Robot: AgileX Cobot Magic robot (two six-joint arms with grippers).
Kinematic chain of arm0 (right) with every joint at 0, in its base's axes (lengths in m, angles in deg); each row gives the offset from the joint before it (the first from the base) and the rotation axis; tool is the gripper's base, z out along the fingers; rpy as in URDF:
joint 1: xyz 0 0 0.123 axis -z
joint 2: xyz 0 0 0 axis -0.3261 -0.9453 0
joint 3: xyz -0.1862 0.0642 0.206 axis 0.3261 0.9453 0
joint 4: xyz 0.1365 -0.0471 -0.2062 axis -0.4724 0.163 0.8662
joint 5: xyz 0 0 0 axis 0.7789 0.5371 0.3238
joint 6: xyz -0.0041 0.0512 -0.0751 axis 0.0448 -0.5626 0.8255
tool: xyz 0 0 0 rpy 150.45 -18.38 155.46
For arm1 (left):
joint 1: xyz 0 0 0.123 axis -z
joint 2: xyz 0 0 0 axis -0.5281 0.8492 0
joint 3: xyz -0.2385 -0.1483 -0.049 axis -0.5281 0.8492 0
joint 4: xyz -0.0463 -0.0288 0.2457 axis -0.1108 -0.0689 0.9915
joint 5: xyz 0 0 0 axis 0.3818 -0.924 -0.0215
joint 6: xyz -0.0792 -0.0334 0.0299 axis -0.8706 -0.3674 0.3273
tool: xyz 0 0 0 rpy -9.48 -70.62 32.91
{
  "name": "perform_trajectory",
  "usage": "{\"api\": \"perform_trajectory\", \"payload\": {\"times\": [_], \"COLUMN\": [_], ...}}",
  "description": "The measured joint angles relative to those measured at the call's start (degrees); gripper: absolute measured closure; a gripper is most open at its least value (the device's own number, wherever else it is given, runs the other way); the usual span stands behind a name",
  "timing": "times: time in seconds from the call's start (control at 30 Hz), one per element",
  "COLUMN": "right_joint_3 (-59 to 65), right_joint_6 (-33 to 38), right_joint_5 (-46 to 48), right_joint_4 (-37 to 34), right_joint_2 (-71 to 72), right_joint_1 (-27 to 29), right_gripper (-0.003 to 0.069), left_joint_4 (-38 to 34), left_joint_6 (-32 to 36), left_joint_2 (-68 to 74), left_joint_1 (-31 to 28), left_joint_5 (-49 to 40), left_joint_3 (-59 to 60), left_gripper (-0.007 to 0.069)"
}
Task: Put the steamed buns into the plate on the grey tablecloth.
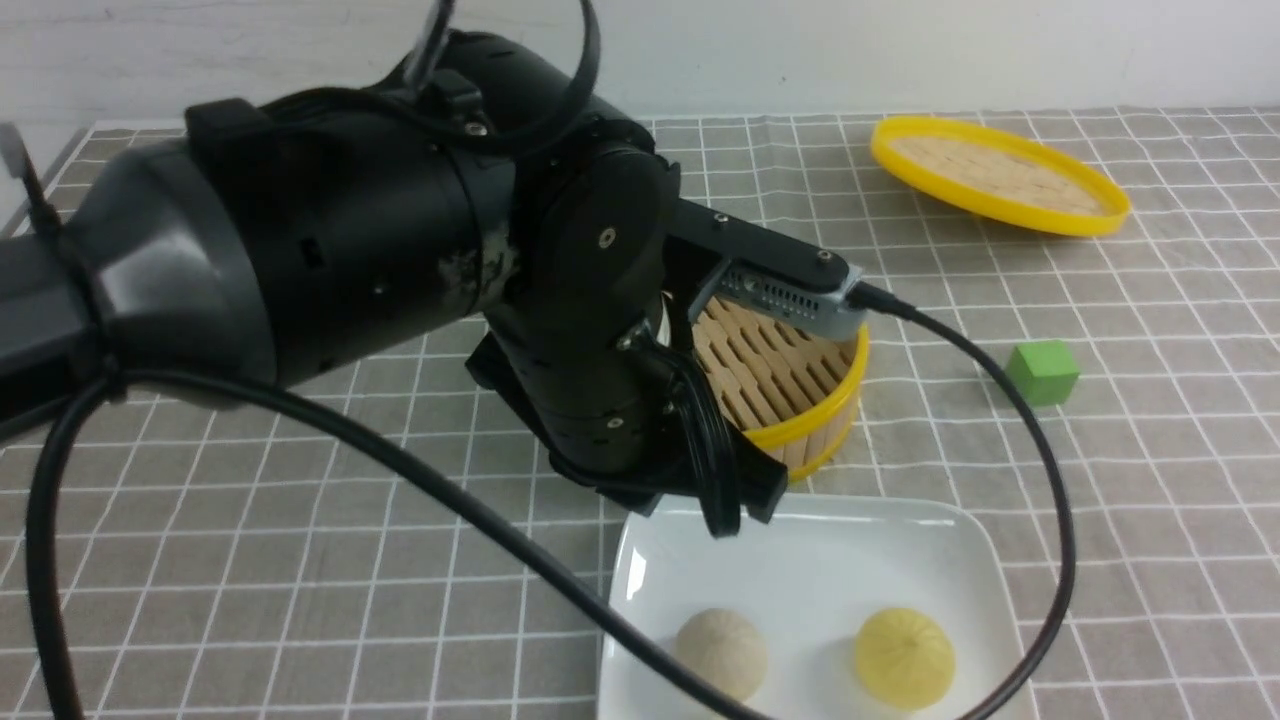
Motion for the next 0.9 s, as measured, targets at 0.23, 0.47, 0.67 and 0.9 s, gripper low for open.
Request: {"api": "perform_trajectory", "payload": {"times": [0.23, 0.47, 0.67, 0.9], "right_joint_3": [0.2, 11.3, 21.0, 26.2], "right_joint_6": [0.0, 0.0, 0.0, 0.0], "right_joint_5": [-0.1, -9.7, -10.8, -9.3], "right_joint_4": [-0.5, -3.4, -3.3, -0.8], "right_joint_2": [0.7, 3.8, 8.5, 9.2], "right_joint_1": [0.1, 12.3, 25.6, 36.8], "right_gripper": [0.0648, 0.0634, 0.0627, 0.0620], "left_joint_4": [0.8, 3.2, 6.7, 14.1], "left_joint_6": [0.0, 0.1, 0.2, 0.2], "left_joint_2": [0.0, -0.3, -2.6, -15.2], "left_joint_1": [0.0, 0.0, 0.0, 0.0], "left_joint_5": [-0.6, -0.8, -0.7, -2.1], "left_joint_3": [0.0, 0.0, 0.0, 0.0], "left_gripper": [0.0622, 0.0615, 0.0612, 0.0612]}}
